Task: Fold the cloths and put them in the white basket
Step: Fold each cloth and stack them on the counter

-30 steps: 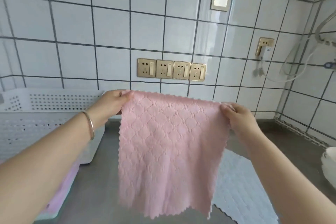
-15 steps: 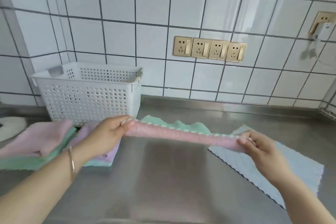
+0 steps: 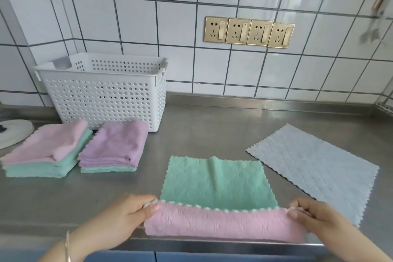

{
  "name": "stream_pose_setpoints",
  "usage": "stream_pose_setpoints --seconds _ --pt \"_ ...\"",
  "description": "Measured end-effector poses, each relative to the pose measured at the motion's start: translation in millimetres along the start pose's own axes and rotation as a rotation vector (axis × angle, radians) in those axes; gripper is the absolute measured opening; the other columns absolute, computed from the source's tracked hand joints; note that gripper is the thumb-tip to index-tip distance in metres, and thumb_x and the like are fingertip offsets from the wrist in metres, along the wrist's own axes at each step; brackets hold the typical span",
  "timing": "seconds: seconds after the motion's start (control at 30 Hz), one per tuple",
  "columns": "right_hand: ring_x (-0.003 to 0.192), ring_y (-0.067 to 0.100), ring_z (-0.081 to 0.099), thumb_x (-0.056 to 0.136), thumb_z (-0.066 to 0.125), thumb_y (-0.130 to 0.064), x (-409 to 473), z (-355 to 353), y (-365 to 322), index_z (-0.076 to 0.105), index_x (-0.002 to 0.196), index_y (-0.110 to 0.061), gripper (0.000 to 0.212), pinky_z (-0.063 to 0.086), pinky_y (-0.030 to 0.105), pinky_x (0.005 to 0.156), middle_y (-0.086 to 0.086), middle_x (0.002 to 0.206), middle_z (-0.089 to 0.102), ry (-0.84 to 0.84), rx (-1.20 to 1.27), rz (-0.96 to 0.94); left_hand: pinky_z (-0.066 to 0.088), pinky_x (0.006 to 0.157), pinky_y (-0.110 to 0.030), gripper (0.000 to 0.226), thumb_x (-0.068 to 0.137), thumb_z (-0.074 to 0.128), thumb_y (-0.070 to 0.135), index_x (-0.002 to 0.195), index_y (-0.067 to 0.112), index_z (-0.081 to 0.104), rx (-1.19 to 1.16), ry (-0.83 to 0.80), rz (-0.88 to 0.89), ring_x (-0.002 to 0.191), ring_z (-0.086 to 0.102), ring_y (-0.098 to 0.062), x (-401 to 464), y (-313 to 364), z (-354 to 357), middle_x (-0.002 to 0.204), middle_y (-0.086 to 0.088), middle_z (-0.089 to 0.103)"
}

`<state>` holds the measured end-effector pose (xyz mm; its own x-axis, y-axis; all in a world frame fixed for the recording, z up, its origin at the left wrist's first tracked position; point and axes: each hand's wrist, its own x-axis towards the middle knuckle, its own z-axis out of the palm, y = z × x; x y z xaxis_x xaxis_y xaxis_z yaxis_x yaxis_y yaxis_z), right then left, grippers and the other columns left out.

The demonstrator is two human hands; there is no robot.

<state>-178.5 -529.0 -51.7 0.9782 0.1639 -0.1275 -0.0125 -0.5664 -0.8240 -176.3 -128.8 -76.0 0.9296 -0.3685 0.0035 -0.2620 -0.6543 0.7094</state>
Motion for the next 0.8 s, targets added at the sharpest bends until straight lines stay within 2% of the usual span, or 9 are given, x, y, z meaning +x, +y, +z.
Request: stream_pose_setpoints --seconds 0.13,0.27,0.33,0.4,0.53,0.6,0.67,0.73,0.8 --pt "0.050 0.002 0.038 0.093 0.053 -0.012 25.3 -5.4 -5.5 0.054 0.070 -0.005 0.024 0.031 0.014 0.053 -0.014 0.049 0.042 -0.027 -0.031 0.053 0.030 0.067 -0.028 0.066 0.071 0.036 0.075 0.068 0.010 0.042 -0.071 0.057 -0.043 0.066 0.036 -0.006 32.7 -1.5 -4.4 0.068 0.008 0.036" --pt "0.059 0.013 0.044 0.093 0.054 -0.017 70.2 -2.4 -4.3 0.058 0.069 -0.011 0.025 0.034 0.028 0.062 -0.007 0.058 0.048 0.110 -0.045 0.072 0.036 0.069 -0.032 0.049 0.079 0.041 0.057 0.072 0.010 0.052 -0.121 0.208 -0.149 0.067 0.045 -0.015 79.1 2.4 -1.8 0.069 0.003 0.049" --pt "0.059 0.015 0.047 0.092 0.055 -0.017 91.2 -0.6 -6.0 0.063 0.076 -0.011 0.020 0.036 0.028 0.061 -0.003 0.061 0.052 0.197 -0.045 0.068 0.042 0.078 -0.033 0.036 0.092 0.045 0.039 0.087 0.009 0.063 -0.070 0.292 -0.191 0.083 0.057 -0.020 101.9 1.7 2.0 0.085 -0.001 0.065" --pt "0.062 0.015 0.050 0.092 0.055 -0.019 107.7 4.0 -7.7 0.065 0.080 -0.014 0.016 0.037 0.026 0.059 -0.003 0.065 0.056 0.245 -0.068 0.083 0.042 0.082 -0.030 0.028 0.097 0.042 0.028 0.091 0.011 0.063 0.023 0.344 -0.243 0.095 0.059 -0.023 119.8 -1.6 7.7 0.098 -0.006 0.067" --pt "0.066 0.018 0.051 0.093 0.052 -0.020 126.4 16.0 -1.5 0.061 0.080 -0.017 0.016 0.037 0.024 0.054 -0.004 0.067 0.056 0.274 -0.116 0.117 0.047 0.090 -0.034 0.045 0.093 0.034 0.037 0.101 0.006 0.066 0.156 0.382 -0.342 0.107 0.060 -0.032 136.7 -12.1 18.2 0.112 -0.015 0.068" --pt "0.076 0.021 0.053 0.094 0.052 -0.020 130.0 19.0 0.3 0.061 0.082 -0.018 0.015 0.036 0.026 0.058 -0.003 0.072 0.059 0.324 -0.141 0.119 0.048 0.090 -0.035 0.054 0.086 0.030 0.041 0.104 0.006 0.068 0.165 0.429 -0.349 0.108 0.061 -0.032 138.1 -14.0 20.6 0.113 -0.015 0.069" --pt "0.084 0.022 0.054 0.093 0.052 -0.021 131.8 20.5 -0.8 0.062 0.084 -0.019 0.013 0.035 0.025 0.067 0.001 0.080 0.062 0.364 -0.160 0.118 0.047 0.090 -0.035 0.050 0.091 0.033 0.039 0.104 0.006 0.068 0.226 0.457 -0.358 0.108 0.060 -0.033 139.8 -13.3 20.9 0.114 -0.016 0.068" --pt "0.086 0.021 0.054 0.092 0.053 -0.021 134.3 22.8 0.1 0.066 0.088 -0.018 0.014 0.035 0.025 0.071 0.003 0.087 0.065 0.386 -0.164 0.137 0.047 0.088 -0.036 0.039 0.096 0.038 0.033 0.095 0.007 0.068 0.272 0.477 -0.376 0.107 0.059 -0.035 140.6 -12.2 21.5 0.113 -0.018 0.068" --pt "0.084 0.020 0.053 0.091 0.054 -0.022 135.1 25.9 -0.3 0.069 0.093 -0.015 0.017 0.036 0.025 0.070 0.005 0.092 0.068 0.410 -0.193 0.163 0.044 0.079 -0.037 0.037 0.096 0.042 0.030 0.065 0.014 0.052 0.327 0.488 -0.379 0.099 0.060 -0.038 140.1 -10.2 22.7 0.104 -0.022 0.068"
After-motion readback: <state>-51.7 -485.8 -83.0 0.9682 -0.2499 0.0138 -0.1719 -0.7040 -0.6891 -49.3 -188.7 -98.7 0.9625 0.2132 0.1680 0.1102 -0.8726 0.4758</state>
